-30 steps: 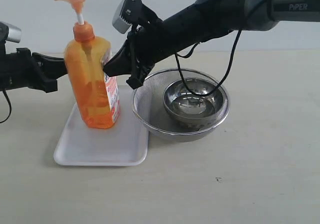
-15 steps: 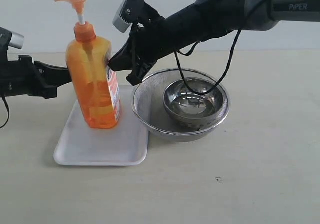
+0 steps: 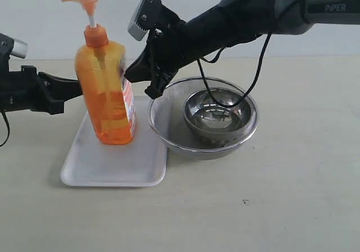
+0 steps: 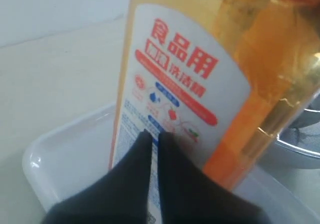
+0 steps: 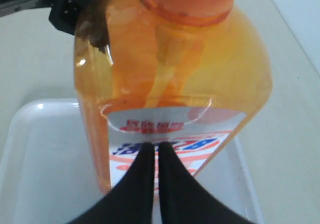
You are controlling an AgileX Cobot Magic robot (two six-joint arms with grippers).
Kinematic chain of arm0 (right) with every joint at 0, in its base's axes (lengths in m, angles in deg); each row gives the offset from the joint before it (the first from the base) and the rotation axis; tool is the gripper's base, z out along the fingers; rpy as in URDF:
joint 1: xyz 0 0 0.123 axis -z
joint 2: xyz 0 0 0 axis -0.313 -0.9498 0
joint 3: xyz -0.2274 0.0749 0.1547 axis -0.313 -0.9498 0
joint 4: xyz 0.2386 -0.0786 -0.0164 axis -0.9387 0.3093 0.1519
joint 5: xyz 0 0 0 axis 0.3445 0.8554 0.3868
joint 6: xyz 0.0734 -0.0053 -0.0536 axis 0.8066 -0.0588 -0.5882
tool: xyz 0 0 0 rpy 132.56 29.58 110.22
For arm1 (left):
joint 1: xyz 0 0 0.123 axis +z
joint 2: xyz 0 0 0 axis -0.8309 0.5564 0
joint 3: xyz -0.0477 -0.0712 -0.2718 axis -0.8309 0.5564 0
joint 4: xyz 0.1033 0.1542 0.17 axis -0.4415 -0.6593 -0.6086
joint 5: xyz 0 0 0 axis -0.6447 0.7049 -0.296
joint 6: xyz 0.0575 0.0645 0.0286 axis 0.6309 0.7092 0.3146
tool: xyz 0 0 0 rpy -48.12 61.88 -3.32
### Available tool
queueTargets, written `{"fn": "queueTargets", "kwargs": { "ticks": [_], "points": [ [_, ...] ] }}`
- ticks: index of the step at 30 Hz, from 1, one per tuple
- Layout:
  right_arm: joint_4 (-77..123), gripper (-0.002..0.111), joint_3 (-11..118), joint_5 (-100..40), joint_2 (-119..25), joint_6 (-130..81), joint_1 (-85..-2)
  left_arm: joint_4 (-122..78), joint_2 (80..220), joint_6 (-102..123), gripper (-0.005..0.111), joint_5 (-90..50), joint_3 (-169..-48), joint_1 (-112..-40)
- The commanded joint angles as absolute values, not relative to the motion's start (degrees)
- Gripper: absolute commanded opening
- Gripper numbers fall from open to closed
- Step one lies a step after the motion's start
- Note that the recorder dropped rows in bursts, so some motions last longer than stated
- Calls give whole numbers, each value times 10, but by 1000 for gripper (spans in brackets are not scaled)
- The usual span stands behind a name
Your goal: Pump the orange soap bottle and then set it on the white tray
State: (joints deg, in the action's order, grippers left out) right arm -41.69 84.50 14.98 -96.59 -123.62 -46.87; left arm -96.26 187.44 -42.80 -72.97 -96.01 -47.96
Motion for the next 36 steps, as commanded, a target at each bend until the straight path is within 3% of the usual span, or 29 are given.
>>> {"fn": "queueTargets", "kwargs": {
  "ticks": [1, 17, 36],
  "points": [
    [-385, 0, 847, 138, -955, -1225, -468, -968, 1854, -440, 5, -741, -957, -454],
    [-306, 0, 846, 113, -901, -1167, -456, -977, 1702, -442, 5, -709, -888, -407],
    [-295, 0, 845, 230, -831, -1137, -280, -993, 1661, -459, 5, -711, -878, -407]
  ]
}}
